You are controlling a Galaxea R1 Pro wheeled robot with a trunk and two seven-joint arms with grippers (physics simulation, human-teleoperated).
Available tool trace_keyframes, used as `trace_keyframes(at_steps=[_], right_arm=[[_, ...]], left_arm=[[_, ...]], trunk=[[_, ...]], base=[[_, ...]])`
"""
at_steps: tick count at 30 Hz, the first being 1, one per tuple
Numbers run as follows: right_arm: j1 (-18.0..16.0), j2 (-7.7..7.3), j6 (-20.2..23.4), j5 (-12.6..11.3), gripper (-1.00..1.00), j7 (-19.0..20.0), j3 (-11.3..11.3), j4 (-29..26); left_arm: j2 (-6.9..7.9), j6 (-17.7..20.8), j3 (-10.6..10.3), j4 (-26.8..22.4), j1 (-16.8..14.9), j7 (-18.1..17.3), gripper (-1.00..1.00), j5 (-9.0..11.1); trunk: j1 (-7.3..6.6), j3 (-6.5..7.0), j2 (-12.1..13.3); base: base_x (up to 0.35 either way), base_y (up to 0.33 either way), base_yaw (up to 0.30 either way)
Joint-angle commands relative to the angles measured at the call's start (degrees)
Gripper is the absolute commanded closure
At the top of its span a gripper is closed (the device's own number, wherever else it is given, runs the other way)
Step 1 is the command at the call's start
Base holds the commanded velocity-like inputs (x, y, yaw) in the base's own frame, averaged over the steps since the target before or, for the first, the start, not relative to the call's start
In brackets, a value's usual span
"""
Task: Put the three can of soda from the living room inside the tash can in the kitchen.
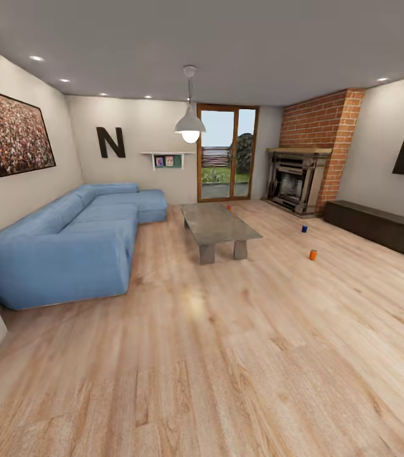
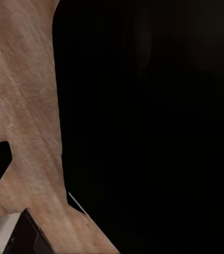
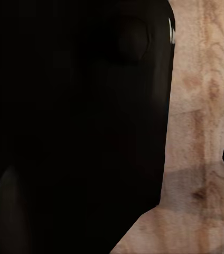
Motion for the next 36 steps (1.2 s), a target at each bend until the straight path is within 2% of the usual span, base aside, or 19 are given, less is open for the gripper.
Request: trace_keyframes(at_steps=[1, 8, 23, 30, 36], right_arm=[[0.1, -0.33, -0.3, 0.1, -1.0, -0.1, -0.2, -0.3], [0.1, -0.5, -0.2, 0.3, -1.0, -0.1, 0.1, -0.4], [0.1, -0.5, -0.2, 0.3, -1.0, -0.1, 0.1, -0.4], [0.1, -0.25, 0.3, 0.3, -1.0, 0.1, 0.2, -0.2], [0.1, -0.19, 0.3, 0.4, -1.0, 0.1, 0.3, -0.2]], left_arm=[[0.33, 0.2, -0.1, 0.2, 0.3, 0.2, -1.0, 0.1], [2.47, 0.3, 0.0, 0.2, 1.3, 0.2, -1.0, 0.1], [2.47, 0.3, 0.0, 0.2, 1.3, 0.2, -1.0, 0.1], [0.25, 0.3, 0.0, -1.2, -1.0, -0.3, -1.0, -0.1], [0.1, 0.4, 0.1, -2.0, -1.6, -0.3, -1.0, -0.1]], trunk=[[0.0, 0.0, 0.0], [0.0, 0.0, 0.0], [0.0, 0.0, 0.0], [0.0, 0.0, 0.0], [0.0, 0.0, 0.0]], base=[[0.0, 0.0, 0.0], [0.0, 0.0, 0.0], [0.0, 0.0, 0.0], [0.179, 0.133, -0.186], [0.273, 0.2, -0.193]])
